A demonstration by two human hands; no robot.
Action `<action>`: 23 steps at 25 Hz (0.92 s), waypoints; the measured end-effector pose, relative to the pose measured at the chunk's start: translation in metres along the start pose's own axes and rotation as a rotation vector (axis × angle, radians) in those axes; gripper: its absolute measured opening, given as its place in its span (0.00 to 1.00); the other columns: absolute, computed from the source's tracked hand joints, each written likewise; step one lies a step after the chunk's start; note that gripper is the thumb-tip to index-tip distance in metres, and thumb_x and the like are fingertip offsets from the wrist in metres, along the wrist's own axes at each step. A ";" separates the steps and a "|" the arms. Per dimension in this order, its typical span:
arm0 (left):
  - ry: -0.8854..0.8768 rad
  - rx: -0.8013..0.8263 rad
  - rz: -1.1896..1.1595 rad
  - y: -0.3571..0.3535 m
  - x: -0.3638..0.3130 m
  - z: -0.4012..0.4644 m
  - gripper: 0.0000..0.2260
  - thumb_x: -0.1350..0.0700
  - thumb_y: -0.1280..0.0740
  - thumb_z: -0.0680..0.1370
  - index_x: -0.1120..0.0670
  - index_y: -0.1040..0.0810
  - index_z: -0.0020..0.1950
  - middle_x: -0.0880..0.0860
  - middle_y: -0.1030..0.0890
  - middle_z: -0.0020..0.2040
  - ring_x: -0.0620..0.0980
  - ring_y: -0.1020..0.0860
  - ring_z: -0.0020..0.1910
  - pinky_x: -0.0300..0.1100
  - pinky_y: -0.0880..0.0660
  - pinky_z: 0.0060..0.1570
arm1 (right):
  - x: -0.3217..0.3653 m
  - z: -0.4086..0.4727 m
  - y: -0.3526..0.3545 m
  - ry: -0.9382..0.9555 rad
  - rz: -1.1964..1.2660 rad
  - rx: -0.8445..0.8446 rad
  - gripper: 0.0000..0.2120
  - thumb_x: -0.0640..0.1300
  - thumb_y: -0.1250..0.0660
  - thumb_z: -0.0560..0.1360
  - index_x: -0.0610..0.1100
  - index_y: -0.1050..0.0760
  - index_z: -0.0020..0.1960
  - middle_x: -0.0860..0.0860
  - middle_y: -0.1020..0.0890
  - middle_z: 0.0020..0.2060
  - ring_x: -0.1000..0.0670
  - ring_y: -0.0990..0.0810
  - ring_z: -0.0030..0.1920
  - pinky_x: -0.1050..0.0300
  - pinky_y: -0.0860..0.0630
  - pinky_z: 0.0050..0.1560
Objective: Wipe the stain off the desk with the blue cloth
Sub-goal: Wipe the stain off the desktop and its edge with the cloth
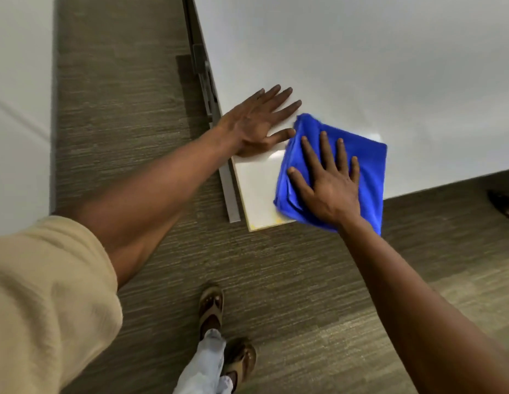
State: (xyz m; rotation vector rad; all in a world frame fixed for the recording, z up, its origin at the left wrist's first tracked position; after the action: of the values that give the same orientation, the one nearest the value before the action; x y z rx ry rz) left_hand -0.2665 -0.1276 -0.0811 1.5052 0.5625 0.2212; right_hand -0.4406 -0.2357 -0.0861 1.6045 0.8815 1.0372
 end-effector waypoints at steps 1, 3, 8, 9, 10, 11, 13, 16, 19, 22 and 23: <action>0.011 -0.027 -0.024 0.001 0.000 -0.003 0.36 0.30 0.58 0.80 0.45 0.54 0.84 0.52 0.53 0.85 0.52 0.55 0.84 0.52 0.54 0.82 | -0.003 -0.009 -0.002 0.096 -0.007 0.035 0.35 0.74 0.53 0.79 0.67 0.57 0.83 0.58 0.57 0.85 0.46 0.61 0.85 0.38 0.61 0.81; 0.010 -0.069 -0.053 0.006 -0.002 -0.009 0.35 0.29 0.56 0.81 0.45 0.54 0.84 0.51 0.53 0.85 0.52 0.54 0.84 0.52 0.54 0.82 | -0.016 -0.006 0.003 0.146 0.018 0.134 0.38 0.78 0.53 0.75 0.71 0.59 0.81 0.61 0.59 0.84 0.50 0.63 0.84 0.40 0.62 0.82; -0.009 -0.088 -0.083 0.001 -0.010 -0.015 0.34 0.30 0.55 0.81 0.44 0.52 0.84 0.50 0.51 0.85 0.50 0.56 0.84 0.51 0.56 0.82 | -0.016 0.017 0.005 -0.194 0.036 -0.003 0.35 0.73 0.54 0.81 0.63 0.56 0.84 0.53 0.57 0.85 0.44 0.62 0.85 0.35 0.62 0.82; 0.022 -0.091 -0.092 0.000 -0.009 -0.014 0.35 0.30 0.55 0.81 0.44 0.51 0.84 0.50 0.50 0.85 0.50 0.55 0.84 0.52 0.56 0.82 | -0.004 0.013 0.000 -0.181 0.027 -0.042 0.35 0.73 0.55 0.81 0.62 0.56 0.84 0.52 0.56 0.86 0.43 0.61 0.85 0.34 0.61 0.82; 0.042 -0.101 -0.104 0.000 -0.008 -0.013 0.35 0.29 0.56 0.80 0.44 0.50 0.84 0.50 0.49 0.85 0.50 0.55 0.84 0.51 0.55 0.82 | 0.008 0.007 -0.005 -0.133 0.020 -0.074 0.35 0.73 0.55 0.80 0.62 0.55 0.84 0.52 0.55 0.86 0.42 0.59 0.85 0.34 0.61 0.82; 0.048 -0.121 -0.116 0.000 -0.007 -0.013 0.35 0.29 0.56 0.80 0.45 0.49 0.84 0.51 0.48 0.85 0.51 0.54 0.84 0.51 0.55 0.82 | 0.015 -0.004 -0.009 -0.063 0.017 -0.106 0.35 0.73 0.55 0.80 0.63 0.53 0.84 0.53 0.53 0.85 0.43 0.58 0.85 0.35 0.60 0.81; 0.045 -0.163 -0.116 0.002 -0.006 -0.014 0.35 0.30 0.56 0.81 0.45 0.49 0.84 0.51 0.46 0.84 0.51 0.53 0.84 0.50 0.55 0.82 | 0.012 -0.024 -0.010 0.078 0.007 -0.171 0.35 0.74 0.54 0.78 0.65 0.48 0.83 0.56 0.48 0.85 0.45 0.53 0.85 0.37 0.55 0.82; 0.069 -0.159 -0.096 0.001 -0.006 -0.017 0.34 0.31 0.56 0.81 0.45 0.49 0.84 0.50 0.46 0.84 0.50 0.53 0.84 0.49 0.54 0.82 | -0.016 -0.030 -0.002 0.070 0.011 -0.179 0.33 0.74 0.50 0.78 0.67 0.44 0.82 0.57 0.44 0.84 0.47 0.50 0.85 0.39 0.52 0.83; 0.075 -0.145 -0.075 0.000 -0.007 -0.013 0.35 0.30 0.56 0.80 0.44 0.51 0.84 0.50 0.48 0.85 0.49 0.54 0.84 0.49 0.55 0.82 | -0.024 -0.012 0.003 -0.222 0.104 -0.180 0.32 0.71 0.50 0.81 0.65 0.46 0.83 0.55 0.48 0.85 0.45 0.54 0.85 0.37 0.57 0.83; 0.076 -0.150 -0.069 -0.001 -0.004 -0.012 0.36 0.28 0.57 0.79 0.42 0.52 0.84 0.49 0.48 0.85 0.48 0.55 0.83 0.47 0.56 0.81 | 0.001 -0.017 -0.006 -0.137 0.060 -0.176 0.31 0.70 0.53 0.82 0.66 0.50 0.83 0.56 0.51 0.85 0.45 0.57 0.85 0.37 0.60 0.82; 0.078 -0.146 -0.071 -0.003 -0.002 -0.012 0.36 0.27 0.57 0.79 0.42 0.53 0.84 0.49 0.49 0.85 0.48 0.55 0.83 0.47 0.56 0.81 | 0.004 -0.025 -0.009 -0.040 0.033 -0.169 0.31 0.71 0.54 0.81 0.67 0.51 0.83 0.57 0.51 0.85 0.46 0.56 0.85 0.37 0.59 0.82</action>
State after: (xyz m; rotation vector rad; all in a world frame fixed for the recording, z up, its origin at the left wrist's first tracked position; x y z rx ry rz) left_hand -0.2750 -0.1182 -0.0827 1.3371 0.6475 0.2615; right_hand -0.4633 -0.2212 -0.0905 1.4972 0.7231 1.0700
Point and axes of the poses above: each hand's wrist, its own z-axis towards the middle knuckle, its own y-axis out of the back of the hand, x = y × z, the point moved 6 cm from there along z, towards the middle knuckle
